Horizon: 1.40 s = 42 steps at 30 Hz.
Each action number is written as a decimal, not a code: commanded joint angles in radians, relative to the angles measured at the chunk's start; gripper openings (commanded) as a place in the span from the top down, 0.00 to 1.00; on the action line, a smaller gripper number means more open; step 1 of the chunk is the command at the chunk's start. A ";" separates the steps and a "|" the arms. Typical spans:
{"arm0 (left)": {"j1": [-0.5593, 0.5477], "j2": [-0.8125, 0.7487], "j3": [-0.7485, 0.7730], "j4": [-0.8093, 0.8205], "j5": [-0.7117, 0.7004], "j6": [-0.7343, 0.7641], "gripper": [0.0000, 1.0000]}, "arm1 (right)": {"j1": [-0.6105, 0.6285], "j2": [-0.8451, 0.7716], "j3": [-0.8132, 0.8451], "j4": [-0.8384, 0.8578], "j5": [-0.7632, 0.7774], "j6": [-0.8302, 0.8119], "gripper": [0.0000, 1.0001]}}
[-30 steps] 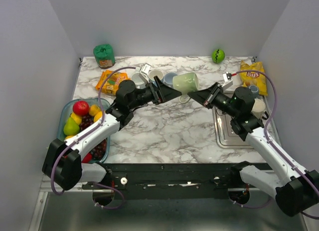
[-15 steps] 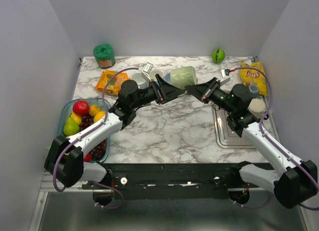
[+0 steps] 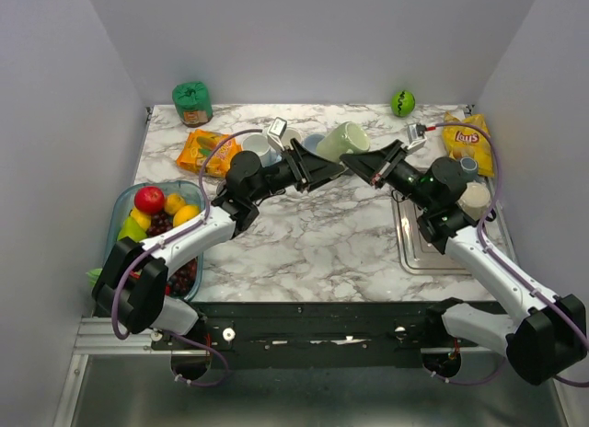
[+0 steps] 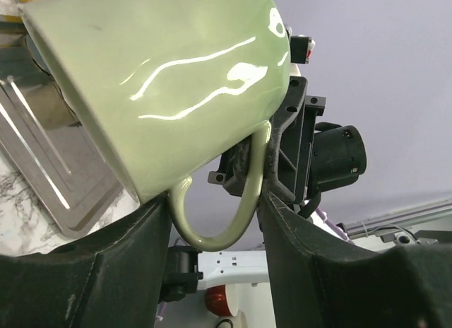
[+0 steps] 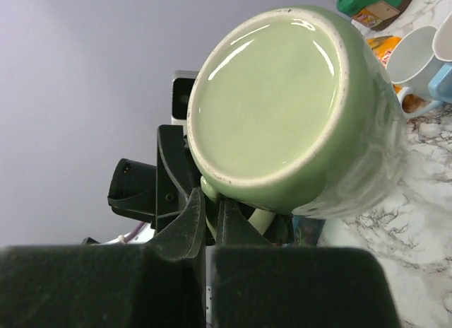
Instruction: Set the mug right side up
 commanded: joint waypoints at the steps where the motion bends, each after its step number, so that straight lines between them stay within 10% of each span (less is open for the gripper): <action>1: -0.002 0.023 0.002 0.149 -0.008 -0.056 0.47 | 0.017 -0.044 -0.022 0.077 -0.046 -0.018 0.99; 10: -0.002 0.094 0.011 0.206 0.025 -0.092 0.81 | 0.023 -0.069 -0.137 0.053 -0.021 -0.023 0.99; 15: -0.005 0.112 0.002 0.220 0.028 -0.100 0.83 | 0.023 -0.073 -0.149 0.041 -0.012 -0.040 0.99; 27: -0.008 0.111 -0.041 0.207 0.031 -0.083 0.62 | 0.025 -0.083 -0.184 0.070 0.010 -0.046 0.99; 34: -0.008 0.106 -0.060 0.284 0.043 -0.149 0.29 | 0.025 -0.083 -0.232 0.241 -0.004 -0.035 0.99; 42: -0.008 0.095 -0.057 0.318 0.039 -0.209 0.25 | 0.029 -0.063 -0.327 0.481 -0.044 0.002 0.99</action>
